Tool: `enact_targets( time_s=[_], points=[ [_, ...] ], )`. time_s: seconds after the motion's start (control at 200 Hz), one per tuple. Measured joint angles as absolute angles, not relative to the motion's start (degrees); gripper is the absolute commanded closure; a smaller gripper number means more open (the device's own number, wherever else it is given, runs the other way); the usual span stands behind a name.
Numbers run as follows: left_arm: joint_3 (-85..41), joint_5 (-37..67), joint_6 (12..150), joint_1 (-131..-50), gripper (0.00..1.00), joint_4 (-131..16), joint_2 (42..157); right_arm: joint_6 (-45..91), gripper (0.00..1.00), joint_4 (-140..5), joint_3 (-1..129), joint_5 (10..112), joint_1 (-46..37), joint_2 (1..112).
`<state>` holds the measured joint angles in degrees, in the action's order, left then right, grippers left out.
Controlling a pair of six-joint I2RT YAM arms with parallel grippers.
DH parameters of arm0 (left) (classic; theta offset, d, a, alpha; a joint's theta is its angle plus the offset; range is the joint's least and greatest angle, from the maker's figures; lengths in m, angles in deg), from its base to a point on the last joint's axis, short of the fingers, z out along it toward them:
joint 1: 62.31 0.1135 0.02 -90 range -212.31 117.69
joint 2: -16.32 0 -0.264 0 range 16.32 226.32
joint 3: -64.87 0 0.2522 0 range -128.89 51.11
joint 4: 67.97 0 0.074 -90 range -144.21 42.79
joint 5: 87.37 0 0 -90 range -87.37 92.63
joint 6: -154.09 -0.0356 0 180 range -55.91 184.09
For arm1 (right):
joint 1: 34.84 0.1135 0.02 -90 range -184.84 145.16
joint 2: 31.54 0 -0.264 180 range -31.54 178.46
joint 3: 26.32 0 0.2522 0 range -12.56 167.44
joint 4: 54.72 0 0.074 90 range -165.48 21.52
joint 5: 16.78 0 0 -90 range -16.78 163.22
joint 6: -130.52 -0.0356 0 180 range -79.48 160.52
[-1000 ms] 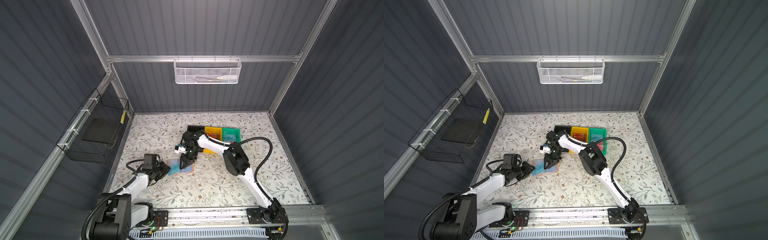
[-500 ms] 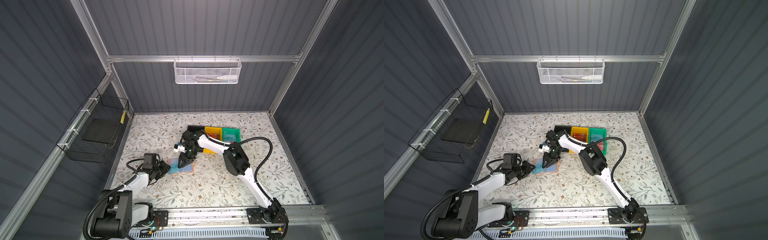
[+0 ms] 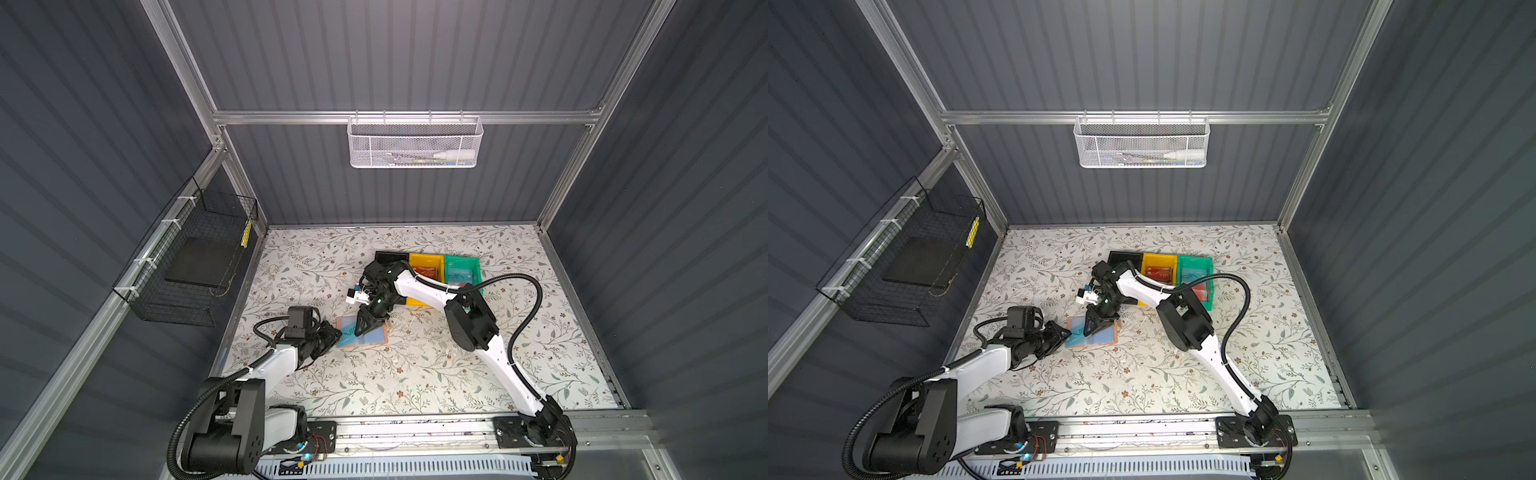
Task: Take the credit cards out of the card holder
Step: Pick up the credit card from the card holder.
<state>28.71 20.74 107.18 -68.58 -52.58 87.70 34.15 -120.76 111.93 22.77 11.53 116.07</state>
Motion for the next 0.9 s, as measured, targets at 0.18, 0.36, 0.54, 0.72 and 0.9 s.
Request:
enact_targets(
  time_s=[0.18, 0.36, 0.54, 0.72, 0.9],
  points=[
    [28.93, 20.65, 107.18, -68.58, 0.67, -51.99, 86.78, 33.98, 0.94, -119.90, 109.98, 21.22, 10.83, 116.05],
    [28.98, 19.99, 107.18, -68.58, 0.62, -48.03, 84.00, 34.55, 0.98, -119.01, 107.60, 19.45, 10.37, 114.78],
    [27.82, 18.57, 107.09, -68.12, 0.56, -40.71, 80.20, 34.96, 0.98, -119.14, 105.78, 19.20, 10.04, 111.63],
    [24.08, 18.24, 106.55, -67.83, 0.55, -36.08, 77.86, 35.42, 0.98, -119.77, 105.72, 19.18, 9.58, 107.98],
    [22.53, 19.07, 106.48, -67.83, 0.52, -35.29, 77.29, 37.30, 0.98, -121.63, 103.82, 19.20, 8.49, 102.41]
  ],
)
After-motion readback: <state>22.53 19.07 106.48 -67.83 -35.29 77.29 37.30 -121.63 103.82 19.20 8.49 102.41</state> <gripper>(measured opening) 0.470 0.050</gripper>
